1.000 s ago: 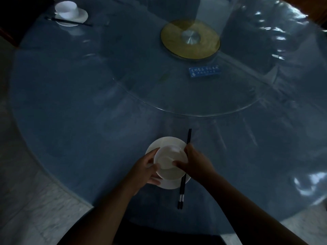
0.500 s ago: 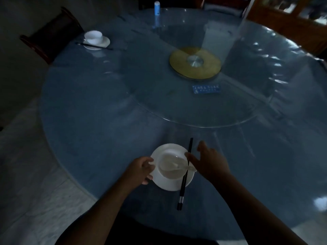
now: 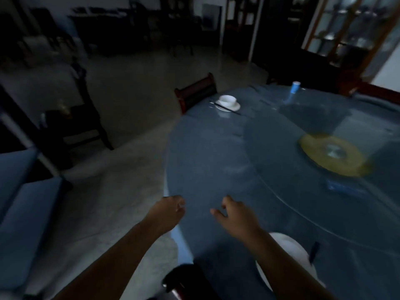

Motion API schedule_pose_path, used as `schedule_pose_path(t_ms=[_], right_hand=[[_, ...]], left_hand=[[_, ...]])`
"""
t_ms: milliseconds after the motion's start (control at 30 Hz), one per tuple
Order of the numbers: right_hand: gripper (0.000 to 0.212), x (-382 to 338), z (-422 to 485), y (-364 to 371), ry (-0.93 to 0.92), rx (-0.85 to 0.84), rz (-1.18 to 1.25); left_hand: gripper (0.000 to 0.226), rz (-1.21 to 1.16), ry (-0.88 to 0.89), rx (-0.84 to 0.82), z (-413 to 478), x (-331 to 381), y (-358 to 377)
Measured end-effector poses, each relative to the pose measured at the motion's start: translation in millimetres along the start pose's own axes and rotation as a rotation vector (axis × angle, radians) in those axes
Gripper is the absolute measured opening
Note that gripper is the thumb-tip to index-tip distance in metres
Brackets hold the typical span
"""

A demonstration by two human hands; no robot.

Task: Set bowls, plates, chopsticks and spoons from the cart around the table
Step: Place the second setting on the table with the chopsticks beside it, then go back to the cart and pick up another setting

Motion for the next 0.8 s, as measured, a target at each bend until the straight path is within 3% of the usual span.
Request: schedule_pose_path(t_ms=[167,400,800], right_hand=[[0.056,-129.8,90.8,48.9,-0.236,-0.105,-0.090],[0.063,-314.2,205.3,128.0,-0.431,-0.242,-0.125],[0.068,-544.9,346.1,212.5,-0.714,-0.394,-0.098]], left_hand=[[0.027,0.079,-0.109,0.117,7.0,-129.7,-79.5],[0.031,0.037,-0.309,0.172,10.5,-320.0,-178.9],[0.031,-0.005,-0.595,0.258,27.4,-507.3,-287.4]])
Point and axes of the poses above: each hand's wrist, its own z-axis towards the middle knuckle, its own y-axis out of the palm, x = y × z, the point moved 2 cm from there along z, towards the middle knuckle, and after that the axes turned 6 degrees about -y, right-handed, at the moved point
